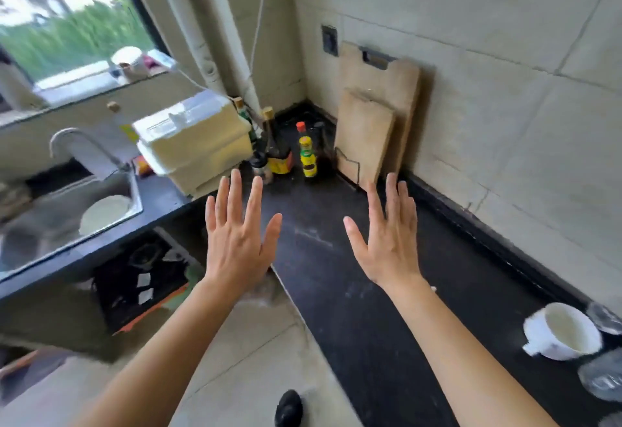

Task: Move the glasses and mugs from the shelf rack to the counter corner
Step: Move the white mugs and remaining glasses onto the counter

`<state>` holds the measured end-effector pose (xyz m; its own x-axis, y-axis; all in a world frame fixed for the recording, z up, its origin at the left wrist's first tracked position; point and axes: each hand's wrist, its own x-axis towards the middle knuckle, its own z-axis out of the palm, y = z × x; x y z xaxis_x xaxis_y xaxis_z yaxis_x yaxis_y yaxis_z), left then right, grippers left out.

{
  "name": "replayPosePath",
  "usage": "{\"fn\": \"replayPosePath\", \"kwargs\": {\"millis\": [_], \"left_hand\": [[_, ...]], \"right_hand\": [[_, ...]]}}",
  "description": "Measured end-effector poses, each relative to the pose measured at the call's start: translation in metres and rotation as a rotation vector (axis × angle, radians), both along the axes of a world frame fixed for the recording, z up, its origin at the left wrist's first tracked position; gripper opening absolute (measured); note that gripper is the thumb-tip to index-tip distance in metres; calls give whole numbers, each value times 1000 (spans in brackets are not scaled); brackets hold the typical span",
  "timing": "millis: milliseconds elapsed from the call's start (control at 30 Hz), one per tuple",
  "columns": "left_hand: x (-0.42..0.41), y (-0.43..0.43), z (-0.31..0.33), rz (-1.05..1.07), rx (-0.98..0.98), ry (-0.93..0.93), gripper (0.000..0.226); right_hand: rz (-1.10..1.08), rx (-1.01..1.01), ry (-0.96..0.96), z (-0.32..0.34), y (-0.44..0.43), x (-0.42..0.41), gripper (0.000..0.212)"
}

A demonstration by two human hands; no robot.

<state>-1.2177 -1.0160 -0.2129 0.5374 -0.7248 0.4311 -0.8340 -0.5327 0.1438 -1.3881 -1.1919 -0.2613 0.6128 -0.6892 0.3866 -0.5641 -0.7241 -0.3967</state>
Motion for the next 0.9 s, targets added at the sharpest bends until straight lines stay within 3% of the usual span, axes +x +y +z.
{"fn": "replayPosePath", "kwargs": {"millis": [333, 633, 900], "left_hand": [[170, 275, 46, 402, -183, -82, 69], [311, 538, 76, 726, -241, -64, 75], [391, 695, 77, 977, -231, -110, 73]], "right_hand": [[487, -200, -224, 59, 211, 243, 85], [821, -226, -278, 100, 465, 471, 85], [1099, -223, -286, 111, 636, 618, 84]]}}
